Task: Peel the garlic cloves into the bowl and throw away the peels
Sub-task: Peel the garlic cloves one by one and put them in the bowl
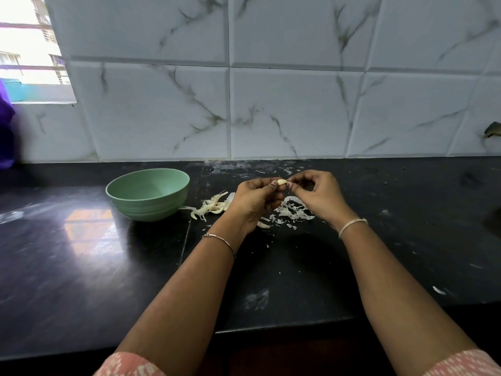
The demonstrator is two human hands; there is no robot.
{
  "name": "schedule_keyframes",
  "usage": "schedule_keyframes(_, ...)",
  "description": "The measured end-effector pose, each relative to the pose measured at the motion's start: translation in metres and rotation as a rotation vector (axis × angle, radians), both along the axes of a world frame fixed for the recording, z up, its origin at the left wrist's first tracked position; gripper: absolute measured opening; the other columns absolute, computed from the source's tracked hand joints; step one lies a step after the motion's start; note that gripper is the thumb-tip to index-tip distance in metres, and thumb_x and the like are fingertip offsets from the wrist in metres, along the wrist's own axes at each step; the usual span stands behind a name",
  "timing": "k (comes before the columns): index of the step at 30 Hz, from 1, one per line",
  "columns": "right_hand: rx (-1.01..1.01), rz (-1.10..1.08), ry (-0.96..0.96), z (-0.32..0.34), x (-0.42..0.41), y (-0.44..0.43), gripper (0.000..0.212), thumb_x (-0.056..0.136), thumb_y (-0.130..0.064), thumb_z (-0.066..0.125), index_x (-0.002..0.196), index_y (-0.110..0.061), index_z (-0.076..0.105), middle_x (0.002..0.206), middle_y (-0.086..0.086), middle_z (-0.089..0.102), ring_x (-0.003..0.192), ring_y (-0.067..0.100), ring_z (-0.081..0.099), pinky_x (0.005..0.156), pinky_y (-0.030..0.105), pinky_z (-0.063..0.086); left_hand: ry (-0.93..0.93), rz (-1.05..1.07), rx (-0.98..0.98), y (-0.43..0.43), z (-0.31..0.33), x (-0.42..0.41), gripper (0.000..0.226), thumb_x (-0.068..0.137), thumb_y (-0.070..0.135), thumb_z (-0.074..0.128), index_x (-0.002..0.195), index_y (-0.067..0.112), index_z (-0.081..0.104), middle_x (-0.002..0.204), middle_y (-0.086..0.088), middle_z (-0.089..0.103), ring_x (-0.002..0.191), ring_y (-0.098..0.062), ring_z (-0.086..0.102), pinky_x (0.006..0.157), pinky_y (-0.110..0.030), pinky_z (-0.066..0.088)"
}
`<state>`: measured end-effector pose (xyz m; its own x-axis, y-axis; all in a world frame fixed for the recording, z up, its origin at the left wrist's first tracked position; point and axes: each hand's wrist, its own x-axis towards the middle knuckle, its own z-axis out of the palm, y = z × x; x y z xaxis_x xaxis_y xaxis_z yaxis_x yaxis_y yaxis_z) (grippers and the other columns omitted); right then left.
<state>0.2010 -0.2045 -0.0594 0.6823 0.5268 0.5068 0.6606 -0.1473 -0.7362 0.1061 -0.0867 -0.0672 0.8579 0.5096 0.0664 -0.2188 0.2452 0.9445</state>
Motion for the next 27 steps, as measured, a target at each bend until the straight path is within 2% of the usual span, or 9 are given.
schedule_keyframes(3, -0.010, -0.019, -0.037, 0.000, -0.001, 0.000, 0.004, 0.085, -0.013, 0.072, 0.087, -0.016, 0.074, 0.081, 0.001, 0.071, 0.078, 0.016, 0.065, 0.076, 0.034, 0.056, 0.007, 0.013, 0.022, -0.001, 0.001, -0.001, 0.008, 0.096, 0.006, 0.057, 0.095, 0.007, 0.065, 0.076, -0.002, 0.070, 0.058, -0.005, 0.062, 0.059, -0.019, 0.053)
schedule_keyframes(5, -0.031, -0.061, -0.073, -0.001, -0.001, -0.001, 0.006, 0.083, -0.016, 0.072, 0.081, -0.021, 0.073, 0.075, -0.004, 0.070, 0.073, 0.014, 0.066, 0.070, 0.032, 0.055, 0.015, 0.099, 0.182, -0.002, -0.001, 0.001, 0.008, 0.096, 0.008, 0.058, 0.099, 0.010, 0.065, 0.084, -0.005, 0.070, 0.061, -0.007, 0.062, 0.061, -0.022, 0.053)
schedule_keyframes(8, -0.047, -0.158, -0.103, 0.000, -0.002, -0.002, 0.015, 0.078, -0.023, 0.074, 0.066, -0.030, 0.067, 0.065, -0.011, 0.067, 0.063, 0.009, 0.063, 0.062, 0.030, 0.053, 0.041, 0.409, 0.925, -0.002, -0.009, 0.005, 0.019, 0.093, 0.022, 0.063, 0.111, 0.020, 0.068, 0.100, 0.000, 0.070, 0.081, -0.014, 0.065, 0.076, -0.032, 0.055)
schedule_keyframes(9, -0.053, -0.181, -0.101, 0.000, -0.002, -0.002, 0.018, 0.077, -0.026, 0.075, 0.063, -0.031, 0.065, 0.065, -0.011, 0.067, 0.064, 0.009, 0.064, 0.061, 0.030, 0.052, 0.043, 0.450, 1.104, -0.004, -0.011, 0.005, 0.022, 0.092, 0.025, 0.064, 0.113, 0.022, 0.068, 0.105, 0.001, 0.067, 0.087, -0.016, 0.064, 0.079, -0.033, 0.054)
schedule_keyframes(10, -0.061, -0.194, -0.097, 0.001, -0.003, -0.002, 0.019, 0.076, -0.028, 0.075, 0.061, -0.032, 0.064, 0.065, -0.011, 0.067, 0.064, 0.009, 0.064, 0.061, 0.030, 0.052, 0.049, 0.465, 1.196, -0.006, -0.011, 0.004, 0.023, 0.092, 0.025, 0.064, 0.115, 0.022, 0.068, 0.109, 0.000, 0.065, 0.090, -0.018, 0.064, 0.081, -0.035, 0.053)
schedule_keyframes(17, -0.080, -0.178, -0.068, 0.002, -0.004, -0.001, 0.019, 0.076, -0.022, 0.074, 0.062, -0.031, 0.065, 0.064, -0.014, 0.066, 0.063, 0.003, 0.061, 0.063, 0.026, 0.052, 0.074, 0.528, 1.221, -0.004, -0.010, 0.001, 0.020, 0.093, 0.028, 0.063, 0.110, 0.026, 0.072, 0.104, 0.003, 0.069, 0.093, -0.018, 0.063, 0.081, -0.038, 0.054)
schedule_keyframes(23, 0.011, -0.120, 0.024, -0.001, -0.002, 0.002, 0.016, 0.074, -0.014, 0.075, 0.064, -0.025, 0.068, 0.066, -0.007, 0.068, 0.066, 0.011, 0.063, 0.069, 0.033, 0.054, 0.090, 0.538, 1.182, -0.007, -0.005, -0.001, 0.020, 0.091, 0.025, 0.063, 0.107, 0.025, 0.074, 0.095, 0.006, 0.073, 0.085, -0.010, 0.064, 0.077, -0.029, 0.054)
schedule_keyframes(27, 0.046, -0.102, 0.090, -0.003, 0.000, 0.004, 0.018, 0.074, -0.013, 0.075, 0.062, -0.024, 0.068, 0.064, -0.007, 0.066, 0.064, 0.010, 0.059, 0.065, 0.029, 0.049, 0.106, 0.526, 1.153, -0.007, -0.004, -0.003, 0.020, 0.090, 0.026, 0.063, 0.106, 0.024, 0.074, 0.093, 0.007, 0.074, 0.082, -0.008, 0.065, 0.078, -0.027, 0.054)
